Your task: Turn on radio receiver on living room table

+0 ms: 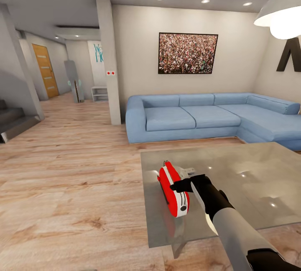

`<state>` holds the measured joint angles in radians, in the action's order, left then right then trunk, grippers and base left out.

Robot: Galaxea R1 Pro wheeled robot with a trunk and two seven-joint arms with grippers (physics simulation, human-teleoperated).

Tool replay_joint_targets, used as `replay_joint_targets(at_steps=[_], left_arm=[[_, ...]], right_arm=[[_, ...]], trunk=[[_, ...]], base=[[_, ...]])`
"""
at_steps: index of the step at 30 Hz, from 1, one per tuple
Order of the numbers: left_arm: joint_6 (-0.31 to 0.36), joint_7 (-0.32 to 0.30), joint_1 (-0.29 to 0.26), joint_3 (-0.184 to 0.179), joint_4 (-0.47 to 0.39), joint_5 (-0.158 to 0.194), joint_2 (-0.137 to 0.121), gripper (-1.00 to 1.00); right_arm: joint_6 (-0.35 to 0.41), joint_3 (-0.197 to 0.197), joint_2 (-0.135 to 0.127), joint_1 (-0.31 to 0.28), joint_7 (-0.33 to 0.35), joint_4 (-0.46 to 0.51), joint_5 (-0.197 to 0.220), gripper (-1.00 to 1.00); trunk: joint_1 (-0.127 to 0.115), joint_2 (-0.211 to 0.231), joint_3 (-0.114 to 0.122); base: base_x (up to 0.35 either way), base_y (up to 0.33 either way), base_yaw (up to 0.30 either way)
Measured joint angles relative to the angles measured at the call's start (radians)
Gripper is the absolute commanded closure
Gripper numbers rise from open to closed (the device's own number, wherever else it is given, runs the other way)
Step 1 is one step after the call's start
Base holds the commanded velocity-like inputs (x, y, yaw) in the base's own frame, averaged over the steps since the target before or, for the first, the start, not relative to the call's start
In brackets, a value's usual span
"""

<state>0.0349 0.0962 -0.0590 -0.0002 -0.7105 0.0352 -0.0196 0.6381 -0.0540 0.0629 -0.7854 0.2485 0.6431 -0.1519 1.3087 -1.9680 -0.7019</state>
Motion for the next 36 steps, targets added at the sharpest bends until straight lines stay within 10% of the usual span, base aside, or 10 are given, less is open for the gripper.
replay_joint_targets(at_steps=[8,9,36], left_arm=[[-0.003,0.000,0.000,0.000,0.000,0.000,0.001,-1.00],[-0.003,0.000,0.000,0.000,0.000,0.000,0.001,-1.00],[-0.003,0.005,0.000,-0.003,0.001,-0.013,-0.005,-1.00]], right_arm=[[0.000,0.000,0.000,0.000,0.000,0.000,0.000,-1.00],[0.000,0.000,0.000,0.000,0.000,0.000,0.000,1.00],[0.000,-0.003,0.000,0.000,-0.005,0.000,0.000,1.00]], trunk=[[0.000,0.000,0.000],[0.000,0.000,0.000],[0.000,0.000,0.000]], base=[[0.000,0.000,0.000],[0.000,0.000,0.000],[0.000,0.000,0.000]])
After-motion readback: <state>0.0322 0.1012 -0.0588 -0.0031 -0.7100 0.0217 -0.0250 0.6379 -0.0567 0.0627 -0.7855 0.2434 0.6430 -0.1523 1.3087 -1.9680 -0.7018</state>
